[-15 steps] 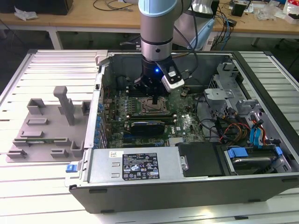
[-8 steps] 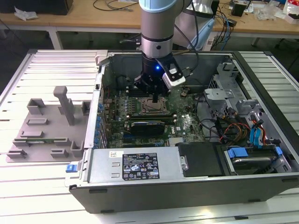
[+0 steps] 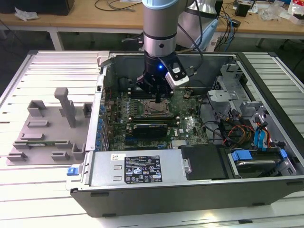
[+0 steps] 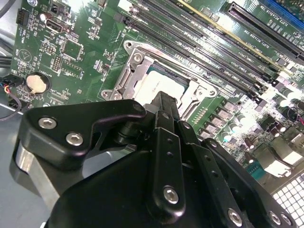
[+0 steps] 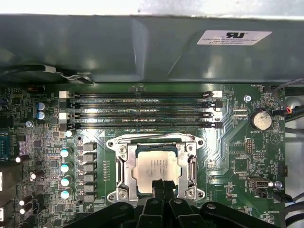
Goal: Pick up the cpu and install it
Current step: 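Install the second cpu locking lever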
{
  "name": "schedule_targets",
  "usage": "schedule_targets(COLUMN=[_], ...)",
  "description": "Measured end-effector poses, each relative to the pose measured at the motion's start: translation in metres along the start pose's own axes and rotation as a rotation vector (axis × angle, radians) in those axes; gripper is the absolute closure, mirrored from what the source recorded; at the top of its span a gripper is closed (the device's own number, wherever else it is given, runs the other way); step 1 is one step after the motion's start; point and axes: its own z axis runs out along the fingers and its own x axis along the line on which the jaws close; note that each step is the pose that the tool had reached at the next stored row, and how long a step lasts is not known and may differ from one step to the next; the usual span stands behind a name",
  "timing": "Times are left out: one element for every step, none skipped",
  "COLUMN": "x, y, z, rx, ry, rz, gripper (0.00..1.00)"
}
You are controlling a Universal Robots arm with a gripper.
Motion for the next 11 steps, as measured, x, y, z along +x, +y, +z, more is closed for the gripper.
schedule_targets(x=[0.0000,0.0000,0.0000,0.0000,0.0000,0.0000,0.0000,-0.0001,-0.0001,-0.0002,-0.0004], y=[0.0000,0.0000,0.0000,0.0000,0.0000,0.0000,-0.0001,0.0000,0.0000,0.0000,0.0000], z=[0.0000,-0.0001,-0.0001,-0.0002,-0.0003,-0.0005,-0.0009,-0.0015,-0.0021,-0.0032,-0.0064], rx=[0.0000,0.0000,0.0000,0.0000,0.0000,0.0002,0.0005,0.0001,0.0000,0.0002,0.0003], ry=[0.0000,0.0000,0.0000,0.0001,0.0000,0.0001,0.0003,0.0000,0.0001,0.0001,0.0000], rz=[0.000,0.000,0.000,0.000,0.000,0.000,0.000,0.000,0.000,0.000,0.000], gripper=[0.89,0.89,0.89,0.89,0.89,0.89,0.89,0.89,0.89,0.89,0.89])
